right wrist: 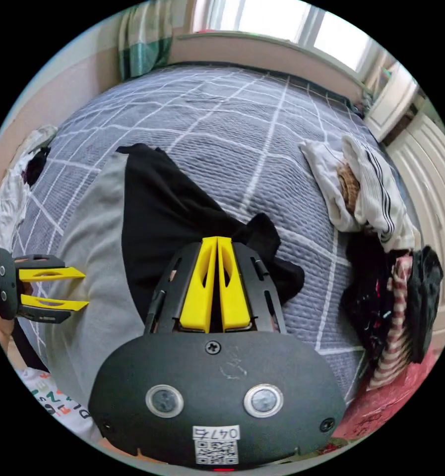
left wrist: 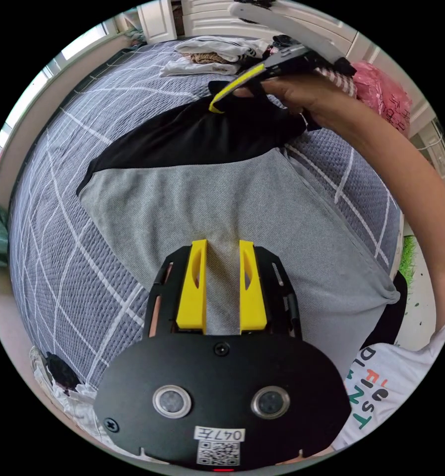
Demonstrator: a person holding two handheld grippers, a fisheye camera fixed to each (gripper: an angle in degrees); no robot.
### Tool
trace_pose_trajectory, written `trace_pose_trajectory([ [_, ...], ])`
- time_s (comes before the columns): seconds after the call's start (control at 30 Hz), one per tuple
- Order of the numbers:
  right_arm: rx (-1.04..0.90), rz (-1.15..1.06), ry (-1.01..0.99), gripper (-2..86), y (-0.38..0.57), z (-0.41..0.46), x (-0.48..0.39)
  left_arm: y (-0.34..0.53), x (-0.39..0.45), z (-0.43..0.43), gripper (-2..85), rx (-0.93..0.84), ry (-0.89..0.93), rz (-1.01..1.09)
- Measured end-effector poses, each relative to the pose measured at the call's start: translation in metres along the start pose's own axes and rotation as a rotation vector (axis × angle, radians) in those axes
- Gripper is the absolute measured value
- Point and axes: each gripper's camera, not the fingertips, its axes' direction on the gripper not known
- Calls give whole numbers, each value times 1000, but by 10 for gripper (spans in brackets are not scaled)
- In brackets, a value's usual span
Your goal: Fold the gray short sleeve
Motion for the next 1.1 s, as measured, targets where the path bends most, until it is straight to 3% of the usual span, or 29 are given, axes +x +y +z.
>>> trace_pose_trajectory([
  [0.27, 246, 411, -171, 8, 96, -32, 121, 19, -8, 13, 100, 22, -1, 13],
  [0.43, 353, 186, -244, 7, 91, -45, 83, 31, -17, 19, 104, 16, 4, 1],
  [0.53, 210, 96, -262, 8, 75, -24, 60, 41, -19, 16, 109, 34, 32, 0],
  [0.63, 67, 156, -282, 16, 81, -6, 71, 49, -13, 8, 111, 93, 119, 29],
  [0.77, 247, 298, -255, 101, 120, -40, 73, 40, -8, 3, 112, 135, 35, 77],
  [0.83, 238, 359, -262, 134, 130, -35, 72, 31, -13, 6, 114, 123, 24, 79],
  [0.9, 206, 412, -326, 142, 136, -20, 73, 21, -20, 17, 116, 100, 52, 78],
  [1.1, 346, 633, -404, 108, 146, -1, 59, 39, -23, 41, 116, 140, 84, 60],
])
